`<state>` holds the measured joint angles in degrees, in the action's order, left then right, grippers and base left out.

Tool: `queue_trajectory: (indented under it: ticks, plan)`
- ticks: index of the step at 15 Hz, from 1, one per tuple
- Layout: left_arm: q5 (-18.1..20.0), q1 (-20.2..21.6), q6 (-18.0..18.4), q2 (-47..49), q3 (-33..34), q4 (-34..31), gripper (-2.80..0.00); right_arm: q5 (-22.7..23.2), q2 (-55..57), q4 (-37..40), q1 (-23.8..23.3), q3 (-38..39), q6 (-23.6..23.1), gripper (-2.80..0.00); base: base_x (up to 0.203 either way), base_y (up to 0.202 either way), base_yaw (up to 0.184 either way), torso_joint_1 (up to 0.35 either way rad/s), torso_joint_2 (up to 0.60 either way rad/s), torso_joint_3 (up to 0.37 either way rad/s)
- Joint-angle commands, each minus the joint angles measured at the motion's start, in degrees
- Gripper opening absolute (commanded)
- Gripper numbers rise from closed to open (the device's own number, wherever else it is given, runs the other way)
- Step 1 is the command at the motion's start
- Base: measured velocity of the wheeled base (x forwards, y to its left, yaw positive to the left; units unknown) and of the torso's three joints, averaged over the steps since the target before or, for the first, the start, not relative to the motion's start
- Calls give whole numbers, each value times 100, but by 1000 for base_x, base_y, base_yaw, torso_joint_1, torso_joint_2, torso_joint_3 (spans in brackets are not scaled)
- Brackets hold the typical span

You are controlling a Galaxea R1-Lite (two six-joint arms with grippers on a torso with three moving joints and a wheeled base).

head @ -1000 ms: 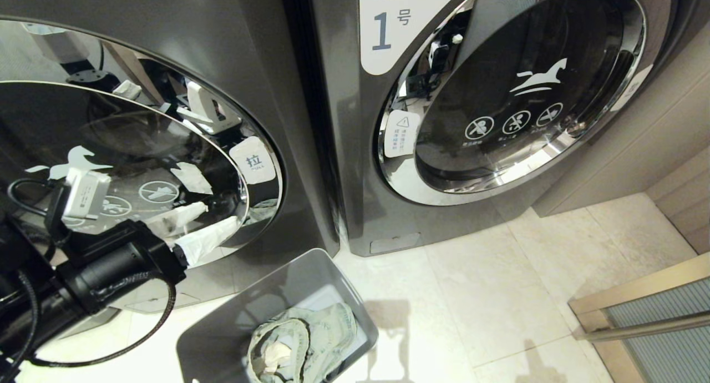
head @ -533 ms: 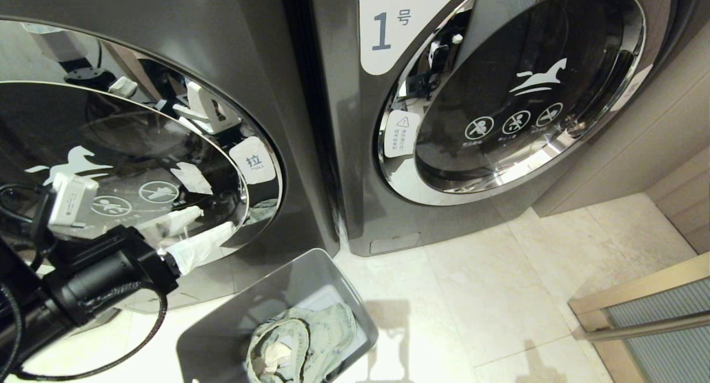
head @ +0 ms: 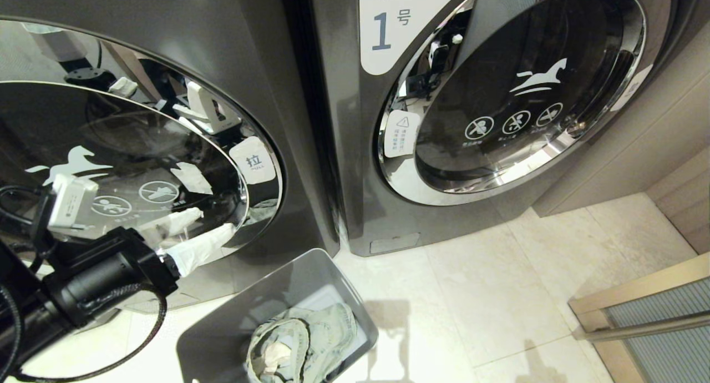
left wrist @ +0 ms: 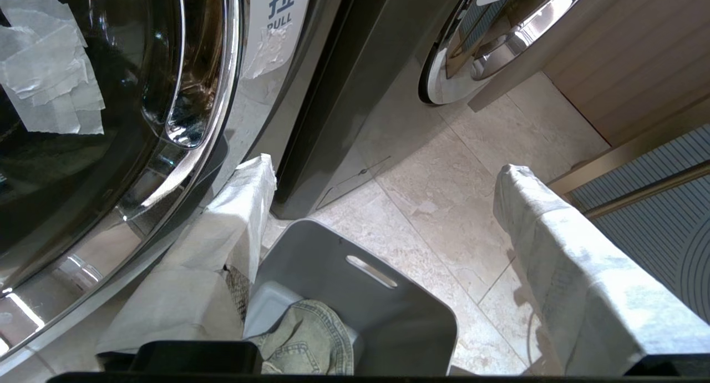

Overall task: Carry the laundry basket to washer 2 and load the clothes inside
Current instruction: Open the lid of the washing machine

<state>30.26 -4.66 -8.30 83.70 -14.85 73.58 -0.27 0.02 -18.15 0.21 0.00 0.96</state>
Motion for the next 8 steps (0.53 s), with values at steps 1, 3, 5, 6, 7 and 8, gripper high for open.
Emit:
queue_trajectory:
  ticks: [1, 3, 5, 6, 7, 8]
  plan:
    - [15, 0, -13, -3, 8, 35, 0, 0, 6, -13, 6, 229, 0, -280, 0, 0, 0, 0, 0, 0]
    - [15, 0, -13, 15, -1, 42, 0, 0, 6, -13, 12, 229, 0, -280, 0, 0, 0, 0, 0, 0]
    - [15, 0, -5, 23, 7, 40, 0, 0, 6, -13, 6, 229, 0, -280, 0, 0, 0, 0, 0, 0]
    - [15, 0, -5, 32, -1, 42, 0, 0, 6, -13, 6, 229, 0, -280, 0, 0, 0, 0, 0, 0]
    - [15, 0, 4, 41, -1, 34, 0, 0, 6, -13, 6, 229, 0, -280, 0, 0, 0, 0, 0, 0]
    - [15, 0, 4, 43, -3, 34, 0, 0, 6, -13, 6, 229, 0, -280, 0, 0, 0, 0, 0, 0]
